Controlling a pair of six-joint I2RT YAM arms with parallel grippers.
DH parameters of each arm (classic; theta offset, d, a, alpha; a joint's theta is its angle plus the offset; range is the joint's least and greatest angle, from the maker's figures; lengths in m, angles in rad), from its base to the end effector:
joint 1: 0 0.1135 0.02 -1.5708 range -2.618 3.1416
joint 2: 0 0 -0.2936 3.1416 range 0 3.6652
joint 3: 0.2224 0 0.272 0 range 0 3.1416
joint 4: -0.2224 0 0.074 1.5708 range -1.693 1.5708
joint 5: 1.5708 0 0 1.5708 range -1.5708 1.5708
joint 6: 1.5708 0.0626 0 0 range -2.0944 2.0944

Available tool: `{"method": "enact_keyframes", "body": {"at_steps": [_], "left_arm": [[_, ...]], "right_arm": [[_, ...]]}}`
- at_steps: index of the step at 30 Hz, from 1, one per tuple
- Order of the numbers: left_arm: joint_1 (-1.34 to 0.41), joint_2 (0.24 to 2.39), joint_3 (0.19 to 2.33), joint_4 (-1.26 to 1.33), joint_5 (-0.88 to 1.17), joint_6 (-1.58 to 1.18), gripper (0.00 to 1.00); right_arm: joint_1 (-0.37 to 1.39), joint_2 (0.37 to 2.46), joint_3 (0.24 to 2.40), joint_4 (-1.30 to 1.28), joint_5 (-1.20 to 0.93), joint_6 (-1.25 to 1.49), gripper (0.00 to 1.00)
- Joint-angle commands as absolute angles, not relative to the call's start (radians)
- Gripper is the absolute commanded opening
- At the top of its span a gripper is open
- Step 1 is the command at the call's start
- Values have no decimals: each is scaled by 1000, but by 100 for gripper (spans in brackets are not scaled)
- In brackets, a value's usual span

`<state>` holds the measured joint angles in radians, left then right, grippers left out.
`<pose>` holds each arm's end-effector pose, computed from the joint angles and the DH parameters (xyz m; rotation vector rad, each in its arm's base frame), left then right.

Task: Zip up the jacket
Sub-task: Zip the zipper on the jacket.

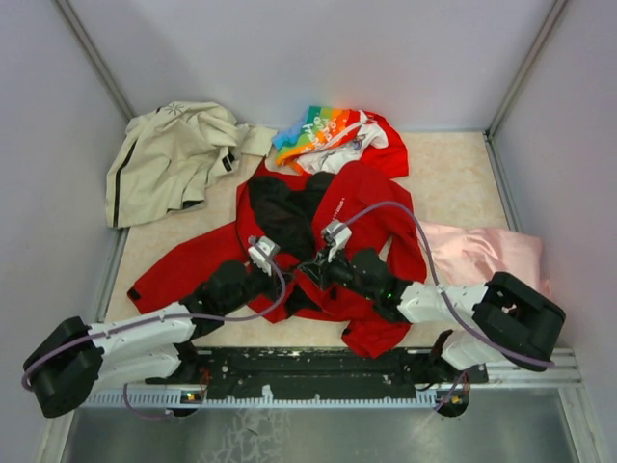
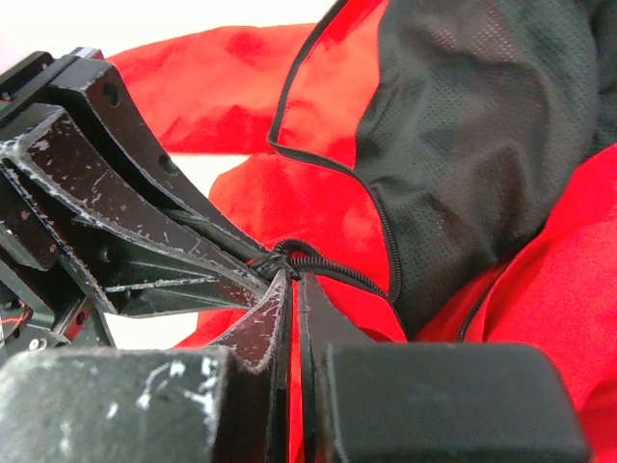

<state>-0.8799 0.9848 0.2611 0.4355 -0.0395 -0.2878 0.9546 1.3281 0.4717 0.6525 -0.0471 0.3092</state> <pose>0.1466 -0.1734 0.1886 0.5361 1.8553 -0.7629 0.1723 0.2484 0.2097 -0.6290 1.7676 0.9380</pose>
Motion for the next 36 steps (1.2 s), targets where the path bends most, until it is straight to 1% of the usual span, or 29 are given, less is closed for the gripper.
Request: {"method": "enact_keyframes", "body": {"at_steps": [1,4,7,8,9,14,15,19,23,26,30,36], "left_arm": [[-877,1009,296,566,-54,-47,1],[-876,992,238,625,41,-66,5],[-876,974,189,630,58,-130,10],[-876,959,185,601,51,-167,14],[-876,939,183,562,51,-204,22],[-876,825,161,438,47,-447,45],[-876,800,156,411,32,-507,49],[-877,699,126,313,-60,-752,58],[-877,622,79,303,-118,-956,58],[-875,610,57,321,-147,-1040,57],[-874,647,46,398,-147,-1064,56],[-863,721,35,535,-110,-1047,49]], "right_arm": [[937,1335,390,933,95,320,0],[937,1369,383,981,48,315,0],[938,1386,359,1043,16,306,0],[940,1389,356,1045,3,298,0],[944,1390,358,1041,-7,287,0],[985,1420,350,1077,-16,229,0],[990,1426,347,1092,-15,224,0],[1016,1444,338,1128,-6,199,0],[1039,1457,321,1169,0,189,0],[1055,1462,300,1208,-2,184,0],[1068,1459,288,1219,-5,176,0],[1069,1437,272,1219,-5,172,0]]}}
